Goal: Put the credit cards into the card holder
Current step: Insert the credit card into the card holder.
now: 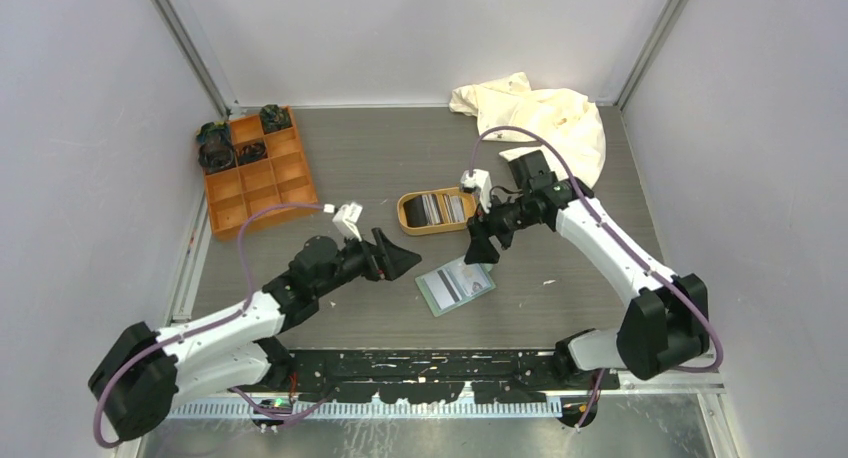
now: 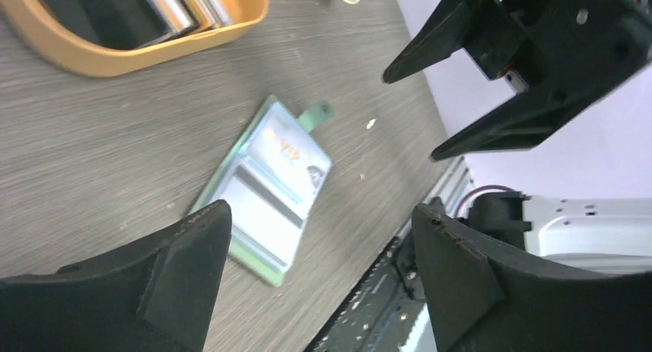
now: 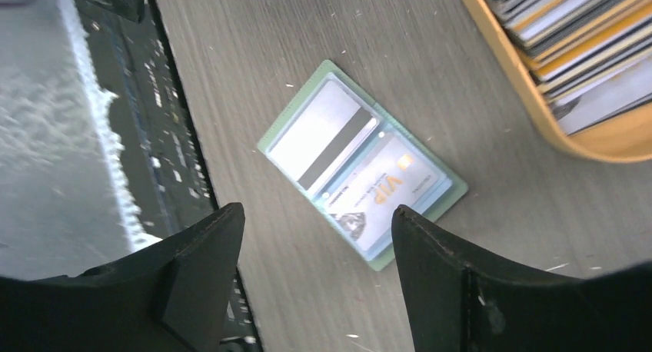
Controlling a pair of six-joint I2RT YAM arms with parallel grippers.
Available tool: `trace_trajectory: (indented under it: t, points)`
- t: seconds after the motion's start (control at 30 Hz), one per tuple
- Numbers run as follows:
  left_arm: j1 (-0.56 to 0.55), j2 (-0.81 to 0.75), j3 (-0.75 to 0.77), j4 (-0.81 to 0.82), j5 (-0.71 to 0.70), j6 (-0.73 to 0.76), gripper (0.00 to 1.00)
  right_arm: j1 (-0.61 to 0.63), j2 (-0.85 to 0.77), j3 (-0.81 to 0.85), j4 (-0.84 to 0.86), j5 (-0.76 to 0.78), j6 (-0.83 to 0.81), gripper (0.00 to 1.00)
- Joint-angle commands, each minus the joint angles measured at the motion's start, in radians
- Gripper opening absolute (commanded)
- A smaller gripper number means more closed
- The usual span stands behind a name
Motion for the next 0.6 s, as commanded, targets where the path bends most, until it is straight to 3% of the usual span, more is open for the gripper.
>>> trace_trajectory:
  t: [0.0,0.23,0.57]
  points:
    - [0.008,-0.136,-0.133,0.032,-0.126,0.025,0.92,-0.063,0.075,-0.012,-0.043,-0.166,0.168,0.75]
    - [0.009,-0.244,-0.291,0.139,-0.127,-0.104,0.89,-0.086,0.297,0.048,-0.142,-0.043,0.212,0.71]
    - [0.006,-0.128,-0.289,0.214,-0.046,-0.179,0.75,-0.085,0.431,0.079,-0.134,0.075,0.27,0.62]
